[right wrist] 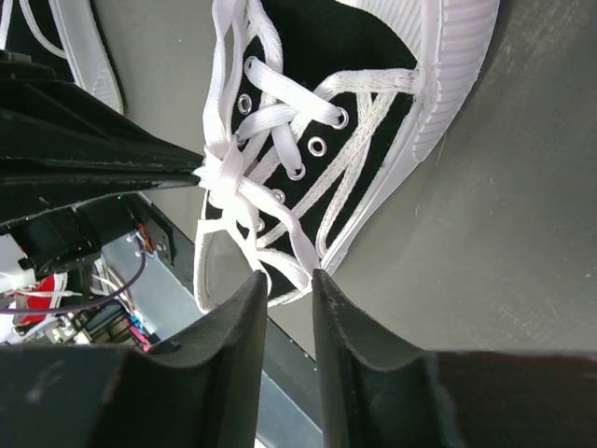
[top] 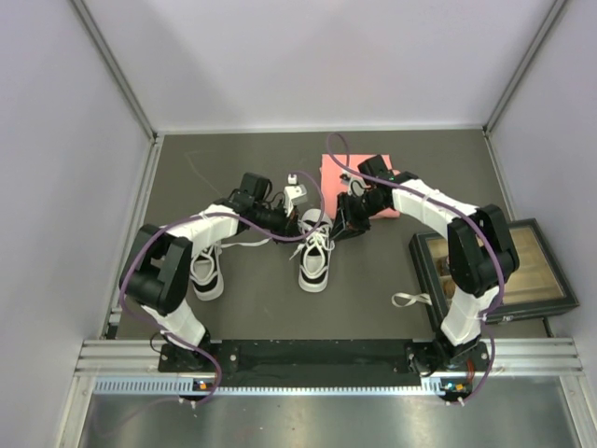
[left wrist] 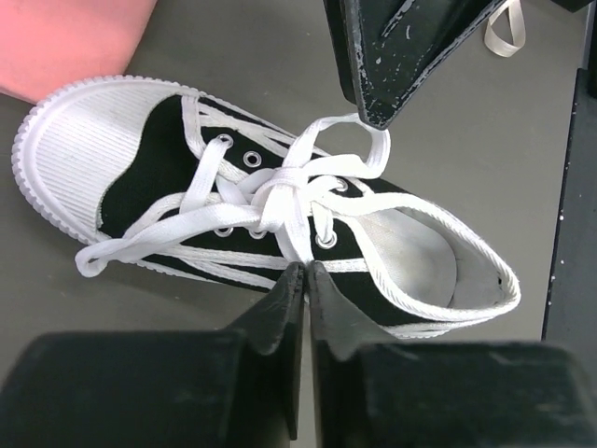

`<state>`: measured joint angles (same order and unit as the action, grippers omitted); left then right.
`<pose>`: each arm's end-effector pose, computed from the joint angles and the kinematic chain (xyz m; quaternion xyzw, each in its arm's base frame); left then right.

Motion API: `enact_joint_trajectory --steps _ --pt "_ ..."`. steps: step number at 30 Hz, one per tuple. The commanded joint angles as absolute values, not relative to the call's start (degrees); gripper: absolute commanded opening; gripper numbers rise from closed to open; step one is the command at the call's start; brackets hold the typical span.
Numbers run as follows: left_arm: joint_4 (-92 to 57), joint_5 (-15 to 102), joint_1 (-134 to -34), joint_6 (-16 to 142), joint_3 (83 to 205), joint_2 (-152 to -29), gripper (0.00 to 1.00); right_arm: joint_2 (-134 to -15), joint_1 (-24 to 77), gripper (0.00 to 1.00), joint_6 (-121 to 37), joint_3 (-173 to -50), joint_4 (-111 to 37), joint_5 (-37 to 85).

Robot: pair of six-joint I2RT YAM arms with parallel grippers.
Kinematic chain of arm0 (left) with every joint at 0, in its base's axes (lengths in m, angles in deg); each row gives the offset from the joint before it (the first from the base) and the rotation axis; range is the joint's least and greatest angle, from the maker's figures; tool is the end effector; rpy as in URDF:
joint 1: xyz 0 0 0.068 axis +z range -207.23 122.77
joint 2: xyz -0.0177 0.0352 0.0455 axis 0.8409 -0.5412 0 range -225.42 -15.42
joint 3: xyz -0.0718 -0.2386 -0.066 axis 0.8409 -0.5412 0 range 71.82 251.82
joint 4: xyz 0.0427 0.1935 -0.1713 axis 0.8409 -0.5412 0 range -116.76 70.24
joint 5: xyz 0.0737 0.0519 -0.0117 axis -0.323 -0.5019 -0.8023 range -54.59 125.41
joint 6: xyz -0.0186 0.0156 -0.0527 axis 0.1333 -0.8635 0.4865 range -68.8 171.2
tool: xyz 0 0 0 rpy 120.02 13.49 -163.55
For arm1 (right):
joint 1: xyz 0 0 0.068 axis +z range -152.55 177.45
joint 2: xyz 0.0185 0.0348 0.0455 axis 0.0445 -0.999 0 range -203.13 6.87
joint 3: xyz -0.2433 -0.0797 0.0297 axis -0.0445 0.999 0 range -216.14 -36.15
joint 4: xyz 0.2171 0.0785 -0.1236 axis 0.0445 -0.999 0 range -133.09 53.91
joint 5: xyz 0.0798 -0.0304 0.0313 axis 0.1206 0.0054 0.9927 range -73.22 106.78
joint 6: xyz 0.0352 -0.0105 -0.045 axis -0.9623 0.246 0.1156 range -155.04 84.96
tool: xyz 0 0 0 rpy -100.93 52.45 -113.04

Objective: Tie the shoes

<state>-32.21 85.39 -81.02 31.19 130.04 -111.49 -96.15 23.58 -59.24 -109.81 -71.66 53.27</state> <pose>0.2996 -0.1667 0.1797 0.4510 0.7375 -0.4073 0.2945 0.3167 0.1829 0.1901 -0.0835 0.9258 0.3643 0.0566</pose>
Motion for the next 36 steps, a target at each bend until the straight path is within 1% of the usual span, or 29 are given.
enact_joint_trajectory --steps 1,2,4,5,7,22,28,31,36 --pt "-31.0 85.7 -81.1 30.3 131.8 -110.3 0.00 -96.4 23.8 0.30 -59.4 -112.8 -71.2 53.3" --pt "-31.3 85.8 -81.0 30.2 131.5 -110.0 0.00 -96.3 23.8 0.37 -59.5 -112.9 -71.1 53.2" --pt "-31.3 85.5 -80.4 30.5 131.1 -108.9 0.00 -96.1 23.8 0.41 -59.6 -112.9 -71.0 52.8" --pt "-31.4 85.6 -80.1 30.5 130.7 -108.4 0.00 -96.1 23.8 0.45 -59.6 -113.0 -71.0 52.6" --pt "-31.7 85.7 -79.1 30.5 130.4 -107.3 0.00 -96.0 23.7 0.47 -59.6 -113.1 -70.9 52.3" --pt "-38.6 85.0 -75.9 25.8 129.1 -104.4 0.00 -96.9 23.8 0.45 -60.3 -114.2 -70.5 52.9" --pt "-39.1 84.7 -75.9 25.2 128.7 -104.2 0.00 -96.9 23.7 0.45 -60.8 -114.5 -70.0 52.7" --pt "-39.2 84.8 -75.9 24.8 128.5 -104.4 0.00 -97.4 23.8 0.42 -61.0 -115.1 -69.6 51.9" --pt "-40.9 85.1 -75.9 22.6 129.1 -105.1 0.00 -100.5 23.0 0.38 -59.7 -119.8 -69.5 50.8"
